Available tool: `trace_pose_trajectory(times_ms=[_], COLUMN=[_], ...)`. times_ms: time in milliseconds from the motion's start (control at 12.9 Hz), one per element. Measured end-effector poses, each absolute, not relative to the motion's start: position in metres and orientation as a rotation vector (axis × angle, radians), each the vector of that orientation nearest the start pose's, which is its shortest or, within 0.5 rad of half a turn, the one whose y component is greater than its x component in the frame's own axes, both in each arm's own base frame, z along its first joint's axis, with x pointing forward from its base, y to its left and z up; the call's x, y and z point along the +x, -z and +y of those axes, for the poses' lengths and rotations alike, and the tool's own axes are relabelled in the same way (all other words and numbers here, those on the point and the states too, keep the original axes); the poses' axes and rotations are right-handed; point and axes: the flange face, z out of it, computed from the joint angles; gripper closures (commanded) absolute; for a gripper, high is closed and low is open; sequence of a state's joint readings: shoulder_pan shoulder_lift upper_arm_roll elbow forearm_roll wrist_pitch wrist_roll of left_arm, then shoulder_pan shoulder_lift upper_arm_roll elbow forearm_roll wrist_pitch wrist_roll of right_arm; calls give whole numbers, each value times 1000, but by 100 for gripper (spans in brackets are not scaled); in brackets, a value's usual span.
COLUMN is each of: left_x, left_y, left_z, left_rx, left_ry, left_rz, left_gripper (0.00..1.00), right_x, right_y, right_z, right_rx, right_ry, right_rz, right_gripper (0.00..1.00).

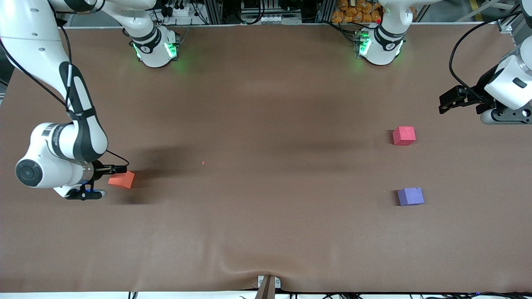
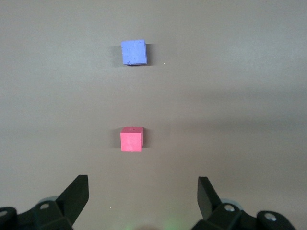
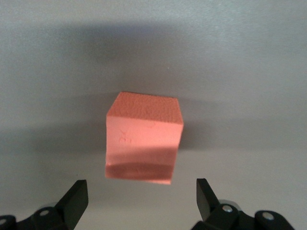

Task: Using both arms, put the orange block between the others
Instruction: 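Reach the right gripper down to the orange cube, then close the right gripper on the orange cube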

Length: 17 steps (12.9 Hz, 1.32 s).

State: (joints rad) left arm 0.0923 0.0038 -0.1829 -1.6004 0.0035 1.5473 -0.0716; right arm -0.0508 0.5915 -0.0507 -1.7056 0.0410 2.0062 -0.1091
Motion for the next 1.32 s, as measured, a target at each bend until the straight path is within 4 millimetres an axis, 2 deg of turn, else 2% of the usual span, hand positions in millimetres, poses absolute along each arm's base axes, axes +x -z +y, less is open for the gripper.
trace_pose_trajectory(times_ms=[543,620,853,931,1163,1241,1318], left_x=[550,550,550,550,551,551,551], left_y=[-606,-606,-606,-606,-605,-605,-604], left_z=[-48,-48,-47,-47,-47,-47,-47], left_rx=[-3133,-3133,-3133,-3133,-3133,-3133,-3133], left_ry=[-89,-89,-89,-90,-92,-94,-97], left_rz=[25,25,24,24,24,25,25], left_gripper=[0,0,0,0,0,0,0], right_x=[645,645,644,644,648,653,661], right_y=[-215,-213,-206,-205,-210,-217,-233], right_z=[-59,-59,-59,-59,-59,-55,-43], right_rx=[-3065,-3065,-3063,-3063,-3068,-3070,-3072], right_ry=[-351,-352,-368,-370,-334,-306,-257], right_rz=[51,52,53,53,52,43,29], right_gripper=[1,11,58,65,69,68,67])
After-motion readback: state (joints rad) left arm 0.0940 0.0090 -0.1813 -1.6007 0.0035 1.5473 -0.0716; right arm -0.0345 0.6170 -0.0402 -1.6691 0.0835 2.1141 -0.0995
